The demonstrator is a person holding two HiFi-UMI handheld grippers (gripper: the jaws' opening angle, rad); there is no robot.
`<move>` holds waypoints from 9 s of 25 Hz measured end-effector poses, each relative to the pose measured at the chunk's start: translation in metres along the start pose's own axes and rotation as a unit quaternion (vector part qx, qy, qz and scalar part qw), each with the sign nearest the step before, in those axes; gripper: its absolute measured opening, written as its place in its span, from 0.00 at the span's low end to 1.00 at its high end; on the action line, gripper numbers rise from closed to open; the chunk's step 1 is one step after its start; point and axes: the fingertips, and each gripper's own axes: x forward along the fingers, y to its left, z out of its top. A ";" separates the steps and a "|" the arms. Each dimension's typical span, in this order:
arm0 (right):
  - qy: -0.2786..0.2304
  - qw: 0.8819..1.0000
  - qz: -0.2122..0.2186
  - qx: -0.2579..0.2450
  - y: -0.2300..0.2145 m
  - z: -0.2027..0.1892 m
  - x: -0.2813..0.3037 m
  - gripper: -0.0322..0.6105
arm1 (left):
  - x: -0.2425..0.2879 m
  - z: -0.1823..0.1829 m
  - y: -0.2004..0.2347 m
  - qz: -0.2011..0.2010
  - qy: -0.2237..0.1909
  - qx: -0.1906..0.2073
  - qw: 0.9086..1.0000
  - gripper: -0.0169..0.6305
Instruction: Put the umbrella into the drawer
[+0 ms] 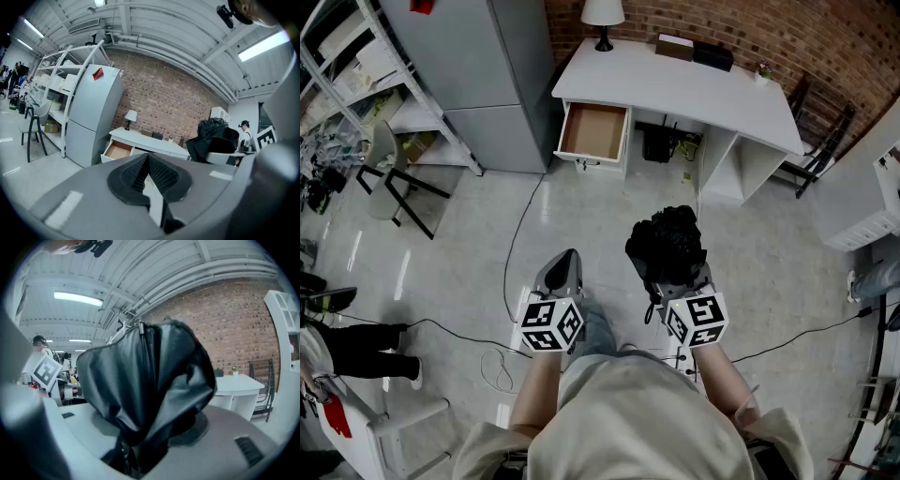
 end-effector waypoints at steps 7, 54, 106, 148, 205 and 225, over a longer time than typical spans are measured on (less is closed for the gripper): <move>-0.012 1.000 0.002 0.002 0.008 -0.003 -0.069 0.43 | -0.055 -0.016 -0.052 -0.011 -0.010 0.043 0.999 0.05; -0.019 1.000 0.006 0.024 -0.055 0.053 0.119 0.43 | 0.117 0.050 0.043 -0.044 0.000 0.012 0.999 0.48; 0.161 0.980 0.090 -0.077 -0.197 -0.047 0.615 0.43 | 0.456 0.061 0.277 0.018 0.111 -0.075 0.991 0.46; 0.450 0.845 0.203 -0.207 -0.195 -0.338 0.780 0.44 | 0.522 -0.030 0.345 0.087 0.173 -0.133 0.972 0.46; 0.072 0.991 0.092 -0.063 -0.067 0.016 0.397 0.05 | 0.263 0.046 0.186 0.059 0.056 -0.014 0.997 0.14; 0.011 0.993 0.100 -0.066 -0.041 0.051 0.329 0.05 | 0.222 0.065 0.157 0.048 0.017 0.005 0.999 0.05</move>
